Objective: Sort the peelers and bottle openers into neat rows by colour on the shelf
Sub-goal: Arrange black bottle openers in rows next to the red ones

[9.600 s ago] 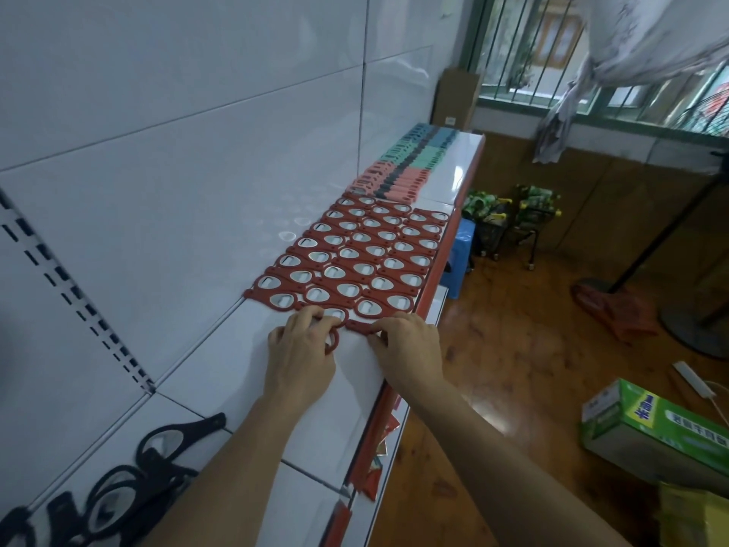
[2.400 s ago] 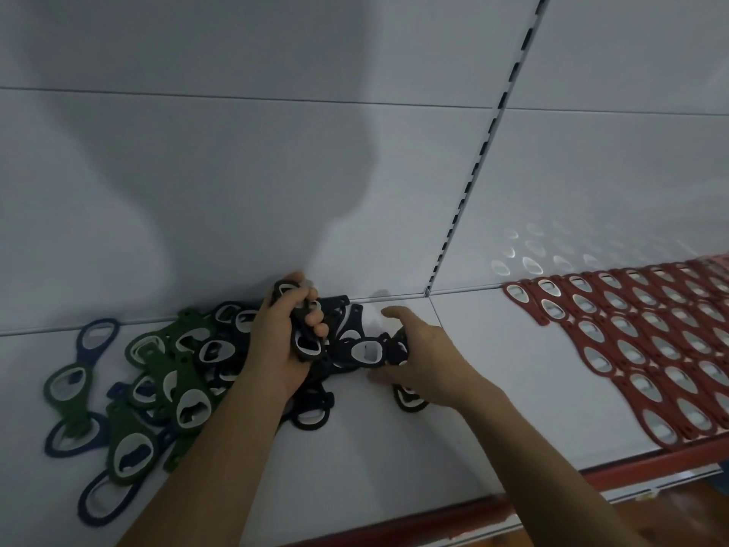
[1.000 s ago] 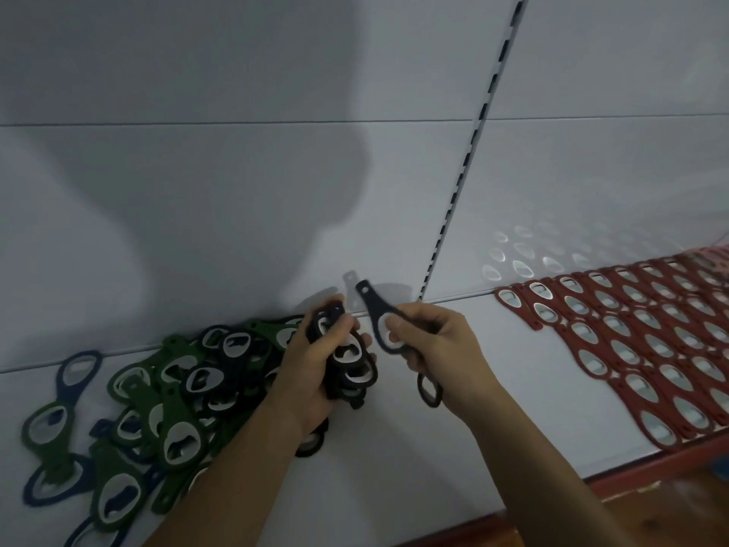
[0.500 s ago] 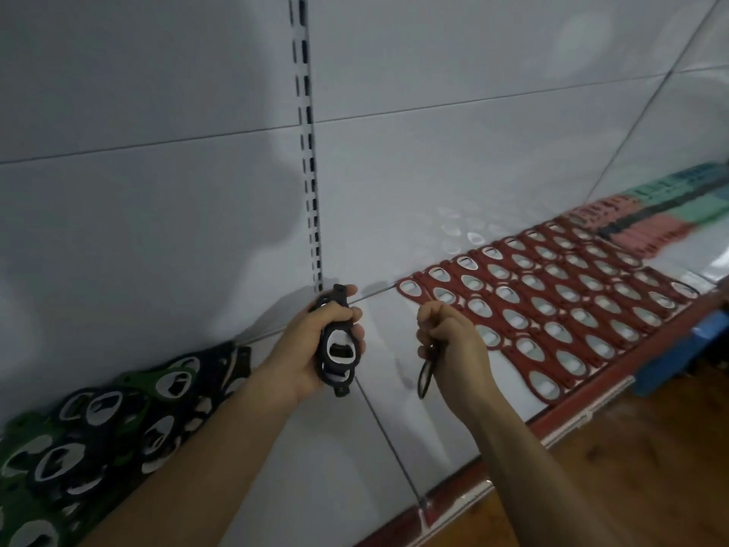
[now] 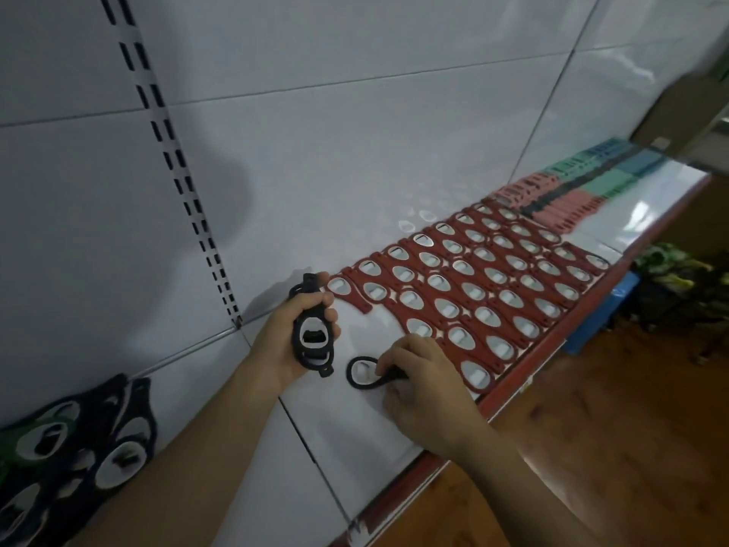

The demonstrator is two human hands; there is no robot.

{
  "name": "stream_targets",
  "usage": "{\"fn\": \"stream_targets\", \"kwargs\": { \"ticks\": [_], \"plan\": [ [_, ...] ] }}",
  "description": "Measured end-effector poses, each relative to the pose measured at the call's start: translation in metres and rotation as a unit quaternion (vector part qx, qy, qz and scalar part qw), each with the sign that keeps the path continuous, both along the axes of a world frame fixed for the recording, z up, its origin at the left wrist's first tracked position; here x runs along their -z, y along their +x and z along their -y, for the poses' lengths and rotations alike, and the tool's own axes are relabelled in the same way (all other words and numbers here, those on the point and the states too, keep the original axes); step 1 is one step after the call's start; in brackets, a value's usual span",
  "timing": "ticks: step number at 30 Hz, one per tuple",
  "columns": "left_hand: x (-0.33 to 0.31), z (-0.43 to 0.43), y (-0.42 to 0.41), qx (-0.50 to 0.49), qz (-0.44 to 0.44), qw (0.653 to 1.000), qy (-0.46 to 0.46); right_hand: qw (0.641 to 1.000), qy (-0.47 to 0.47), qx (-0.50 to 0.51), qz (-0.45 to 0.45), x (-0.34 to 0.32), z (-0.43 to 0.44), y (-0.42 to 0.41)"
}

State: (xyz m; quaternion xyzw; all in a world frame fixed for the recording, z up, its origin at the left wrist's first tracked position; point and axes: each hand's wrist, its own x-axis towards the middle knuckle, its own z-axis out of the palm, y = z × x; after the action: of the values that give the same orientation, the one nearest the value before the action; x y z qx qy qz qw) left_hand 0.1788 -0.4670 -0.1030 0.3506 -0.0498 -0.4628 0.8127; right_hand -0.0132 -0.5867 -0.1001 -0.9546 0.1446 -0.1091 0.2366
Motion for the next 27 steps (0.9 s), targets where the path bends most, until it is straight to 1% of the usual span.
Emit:
{"fn": "stream_targets", "kwargs": {
  "ticks": [1, 4, 8, 12, 17, 22, 25, 27],
  "plan": [
    [0.000, 0.001, -0.001, 0.000, -0.001, 1.000, 0.006, 1.000, -0.012, -0.003, -0.004, 0.002, 0.001, 0.001],
    [0.002, 0.000, -0.005, 0.005, -0.011, 1.000, 0.000, 0.998, -0.032, 0.040, 0.042, 0.011, 0.001, 0.008],
    [0.004, 0.001, -0.002, 0.026, -0.046, 0.998, -0.025, 0.993, -0.044, 0.093, 0.052, 0.014, 0.001, 0.022],
    [0.005, 0.004, -0.002, 0.047, -0.033, 0.998, -0.032, 0.985, -0.080, 0.141, 0.065, 0.014, 0.001, 0.033],
    [0.006, 0.004, -0.003, 0.046, -0.033, 0.998, -0.017, 0.983, -0.083, 0.154, 0.059, 0.016, -0.001, 0.038],
    [0.007, 0.005, -0.001, 0.043, -0.041, 0.998, 0.012, 0.979, -0.106, 0.163, 0.060, 0.014, -0.002, 0.042],
    [0.006, 0.006, -0.004, 0.036, -0.024, 0.999, 0.026, 0.976, -0.116, 0.178, 0.051, 0.018, -0.002, 0.044],
    [0.003, 0.007, -0.007, 0.034, -0.006, 0.998, 0.051, 0.972, -0.117, 0.195, 0.063, 0.018, -0.002, 0.046]
  ]
}}
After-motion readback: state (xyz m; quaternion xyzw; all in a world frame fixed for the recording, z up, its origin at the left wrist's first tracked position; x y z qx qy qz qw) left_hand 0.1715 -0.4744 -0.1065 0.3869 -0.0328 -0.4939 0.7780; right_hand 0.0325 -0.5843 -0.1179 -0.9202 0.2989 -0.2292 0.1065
